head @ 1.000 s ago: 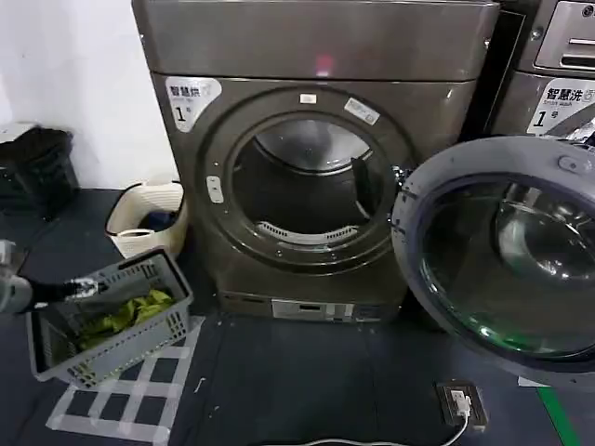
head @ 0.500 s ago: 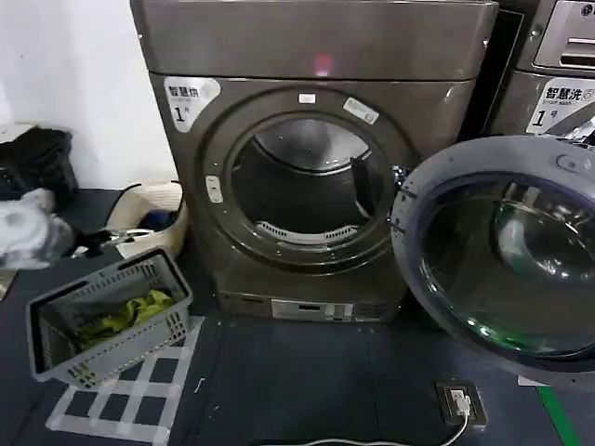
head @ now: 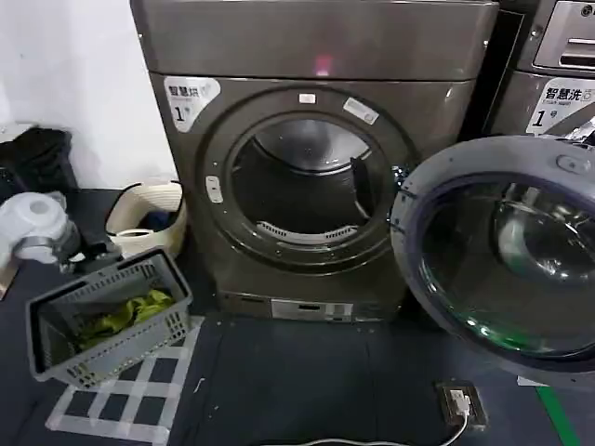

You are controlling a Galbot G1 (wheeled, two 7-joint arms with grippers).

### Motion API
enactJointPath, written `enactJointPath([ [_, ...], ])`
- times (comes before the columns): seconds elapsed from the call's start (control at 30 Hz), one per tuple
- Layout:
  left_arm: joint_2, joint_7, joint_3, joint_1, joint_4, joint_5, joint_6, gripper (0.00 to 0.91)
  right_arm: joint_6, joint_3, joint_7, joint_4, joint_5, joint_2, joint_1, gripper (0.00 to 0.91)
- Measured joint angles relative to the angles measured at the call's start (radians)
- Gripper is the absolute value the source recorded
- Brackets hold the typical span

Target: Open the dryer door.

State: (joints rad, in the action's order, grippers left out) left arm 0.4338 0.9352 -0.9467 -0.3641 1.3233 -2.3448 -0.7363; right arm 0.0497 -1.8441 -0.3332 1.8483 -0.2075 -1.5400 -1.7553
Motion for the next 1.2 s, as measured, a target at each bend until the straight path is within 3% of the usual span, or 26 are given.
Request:
enactJointPath([
  [0.17, 0.029, 0.118, -0.03, -0.002, -0.033, -0.136, 0.0, 0.907, -0.007, 0.014, 0.0, -0.007, 0.004, -0.006, 0.006, 0.907],
  [0.47, 0.075, 0.194, 0.054, 0.074, -0.139, -0.264, 0.0, 0.907, -0.023, 0.015, -0.002, -0.022, 0.005, -0.011, 0.002, 0.907],
  [1.2, 0.079, 0.22, 0.15, 0.109, -0.187, -0.332, 0.0, 0.907, -0.02, 0.023, -0.01, -0.026, 0.002, -0.01, 0.009, 0.907],
])
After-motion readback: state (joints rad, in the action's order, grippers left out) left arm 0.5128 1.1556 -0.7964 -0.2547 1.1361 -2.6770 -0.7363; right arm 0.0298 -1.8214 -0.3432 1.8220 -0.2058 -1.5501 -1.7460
